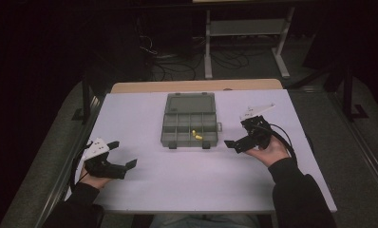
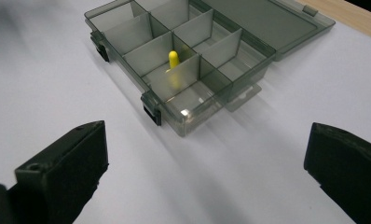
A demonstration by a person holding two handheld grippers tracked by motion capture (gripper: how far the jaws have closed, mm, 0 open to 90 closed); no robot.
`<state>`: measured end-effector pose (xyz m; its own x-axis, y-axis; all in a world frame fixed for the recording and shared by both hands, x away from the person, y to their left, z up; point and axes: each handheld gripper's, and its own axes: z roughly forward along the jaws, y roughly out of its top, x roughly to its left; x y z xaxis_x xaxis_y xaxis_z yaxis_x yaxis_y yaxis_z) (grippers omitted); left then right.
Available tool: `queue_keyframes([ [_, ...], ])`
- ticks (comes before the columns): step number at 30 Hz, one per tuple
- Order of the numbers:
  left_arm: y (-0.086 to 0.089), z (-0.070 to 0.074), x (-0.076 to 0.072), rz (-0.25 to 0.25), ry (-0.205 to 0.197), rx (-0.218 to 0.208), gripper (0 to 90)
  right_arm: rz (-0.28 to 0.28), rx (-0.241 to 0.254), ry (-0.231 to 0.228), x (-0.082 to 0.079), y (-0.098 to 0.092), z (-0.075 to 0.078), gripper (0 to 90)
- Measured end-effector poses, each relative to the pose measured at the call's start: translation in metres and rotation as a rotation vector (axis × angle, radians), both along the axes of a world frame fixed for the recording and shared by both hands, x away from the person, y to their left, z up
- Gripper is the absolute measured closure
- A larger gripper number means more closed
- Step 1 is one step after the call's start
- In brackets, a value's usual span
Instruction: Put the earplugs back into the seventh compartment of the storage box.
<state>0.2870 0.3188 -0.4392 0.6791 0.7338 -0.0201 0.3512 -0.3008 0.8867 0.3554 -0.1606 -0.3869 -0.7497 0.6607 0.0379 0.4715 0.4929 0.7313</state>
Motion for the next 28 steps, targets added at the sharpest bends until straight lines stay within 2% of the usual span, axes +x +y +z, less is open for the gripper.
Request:
queue_keyframes([
  [13,0.0,0.001,0.0,-0.003,-0.001,-0.002,0.0,-0.084,0.077,-0.045,-0.026,-0.04,-0.022,0.0],
  [24,0.0,0.0,0.001,-0.012,0.001,-0.002,0.0,-0.097,0.095,-0.067,-0.041,-0.056,-0.034,0.0],
  [28,0.0,0.0,0.001,-0.014,0.001,-0.002,0.0,-0.109,0.096,-0.052,-0.042,-0.061,-0.039,0.0],
])
